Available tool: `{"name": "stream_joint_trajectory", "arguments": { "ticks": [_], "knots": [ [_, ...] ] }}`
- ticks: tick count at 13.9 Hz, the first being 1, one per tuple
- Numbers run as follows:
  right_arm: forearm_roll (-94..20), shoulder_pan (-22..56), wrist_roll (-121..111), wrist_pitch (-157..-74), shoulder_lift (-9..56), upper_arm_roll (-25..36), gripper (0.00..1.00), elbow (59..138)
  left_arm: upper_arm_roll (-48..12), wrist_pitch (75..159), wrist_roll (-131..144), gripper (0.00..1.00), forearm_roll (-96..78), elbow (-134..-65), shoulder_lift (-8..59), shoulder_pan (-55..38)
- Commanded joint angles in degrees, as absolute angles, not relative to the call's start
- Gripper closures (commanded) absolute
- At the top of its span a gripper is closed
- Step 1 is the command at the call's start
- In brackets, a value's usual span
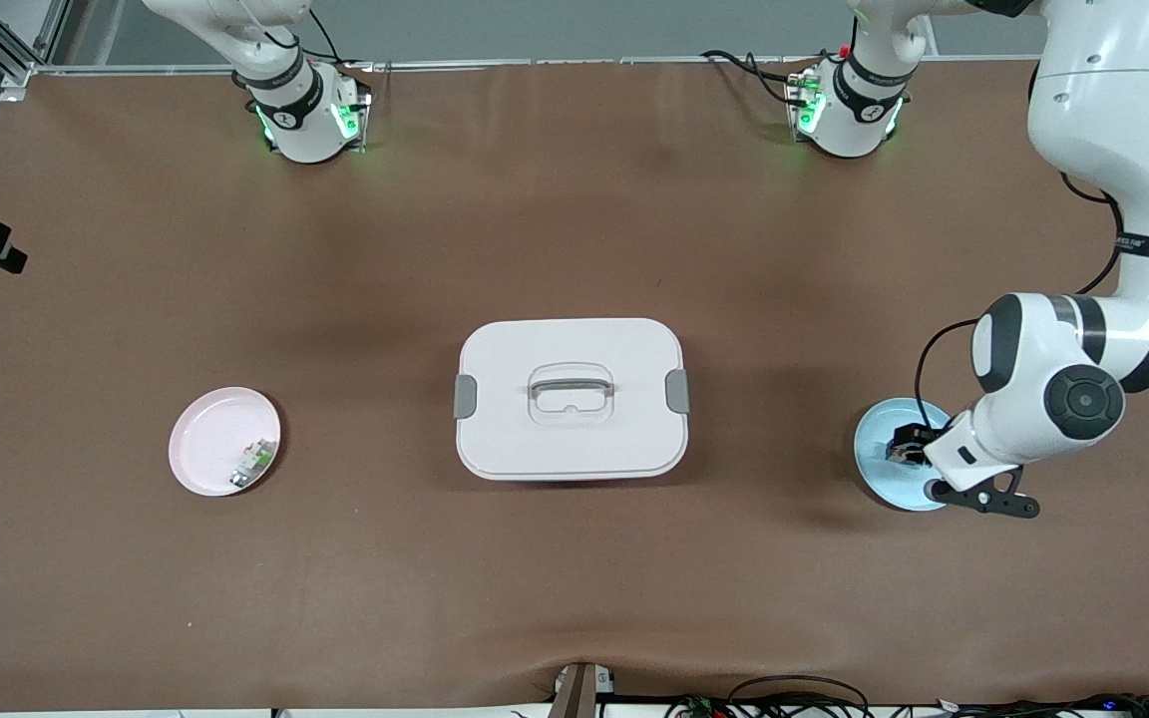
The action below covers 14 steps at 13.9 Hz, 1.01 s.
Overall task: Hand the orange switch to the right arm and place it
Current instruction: 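Reach the left gripper down to the orange switch on the blue plate, then close the left gripper on the black-and-orange switch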
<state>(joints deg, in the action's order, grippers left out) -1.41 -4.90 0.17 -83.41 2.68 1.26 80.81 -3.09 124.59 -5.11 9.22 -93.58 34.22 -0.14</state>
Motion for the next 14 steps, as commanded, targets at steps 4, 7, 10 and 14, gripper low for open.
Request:
{"name": "stream_joint_trajectory", "arguments": {
  "ticks": [4,7,10,14],
  "knots": [
    [-6.5,-8.35,0.18,-82.88,2.29,0.7,0.0,80.86,-3.34,128.14,-5.98,0.0,11.86,-94.04,36.83,-0.18],
    [-5.98,-8.26,0.09,-82.88,2.2,0.62,0.0,80.86,-3.34,130.85,-5.98,0.0,12.13,-95.0,37.7,-0.18],
    [-5.71,-7.91,-0.09,-82.79,2.2,0.26,0.0,80.86,-3.34,132.8,-5.98,0.0,12.13,-96.24,38.23,0.26],
    [-5.71,-8.0,-5.71,-82.79,2.2,0.35,0.0,80.95,-3.34,133.15,-6.06,0.0,12.13,-97.64,38.58,0.7]
  ]
}}
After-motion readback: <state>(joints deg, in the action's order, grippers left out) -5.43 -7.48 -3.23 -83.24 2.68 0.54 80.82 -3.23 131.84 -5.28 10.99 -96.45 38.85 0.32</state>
